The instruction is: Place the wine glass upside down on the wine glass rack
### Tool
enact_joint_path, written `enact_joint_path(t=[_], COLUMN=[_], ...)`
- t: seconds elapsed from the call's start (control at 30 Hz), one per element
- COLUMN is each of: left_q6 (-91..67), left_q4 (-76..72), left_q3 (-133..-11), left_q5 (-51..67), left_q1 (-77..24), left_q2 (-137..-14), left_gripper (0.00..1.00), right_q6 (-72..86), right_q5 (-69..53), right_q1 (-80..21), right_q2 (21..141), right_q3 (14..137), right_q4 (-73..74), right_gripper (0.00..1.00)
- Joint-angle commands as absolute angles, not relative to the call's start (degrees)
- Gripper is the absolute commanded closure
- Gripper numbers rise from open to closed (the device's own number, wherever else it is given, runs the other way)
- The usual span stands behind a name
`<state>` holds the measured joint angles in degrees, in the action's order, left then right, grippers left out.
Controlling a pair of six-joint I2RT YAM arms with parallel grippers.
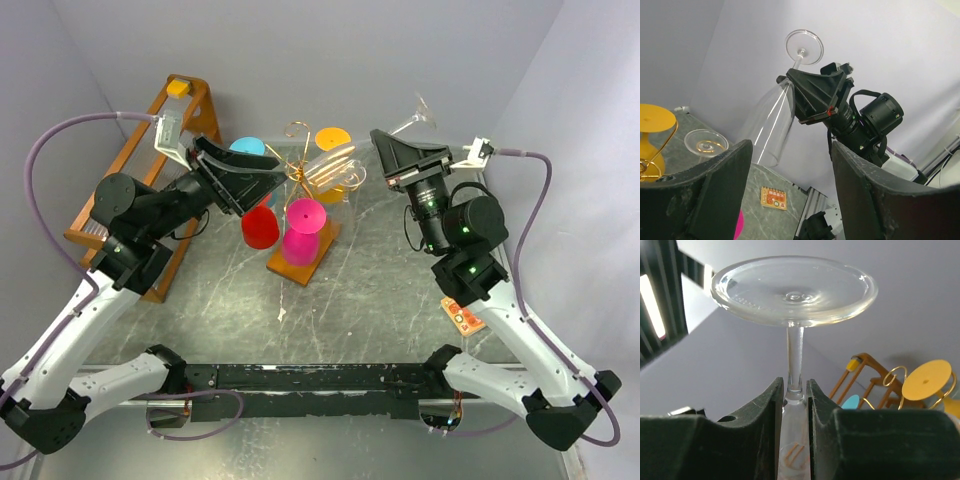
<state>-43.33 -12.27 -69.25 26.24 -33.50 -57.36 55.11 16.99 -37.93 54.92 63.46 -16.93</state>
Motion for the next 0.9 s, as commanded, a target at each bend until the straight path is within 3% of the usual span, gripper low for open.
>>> enact_joint_path(t=[0.0,0.33,0.87], left_q6=[-42.2,-54.2,-69.7], left_q4=[-10.2,-18.5,-29.2], left_q3=[-71.7,-71.8,-71.3], left_q5=[25.5,33.6,36.9], left_q1=[-33.7,-33.7,-33.7], left_q2=[-56.4,-55.7,-58.4], left_gripper=[0.24,0.24,0.24], right_q6=[40.8,11.5,-7.4], right_q5=[8.3,-6.7,-20.9], right_q1=[-37.8,-37.8,-37.8], right_q2=[53.3,49.8,47.9], right_q3=[64.1,67.5,72.9], right_q4=[-20.7,-13.2,-2.7], right_gripper=[1.00,1.00,1.00])
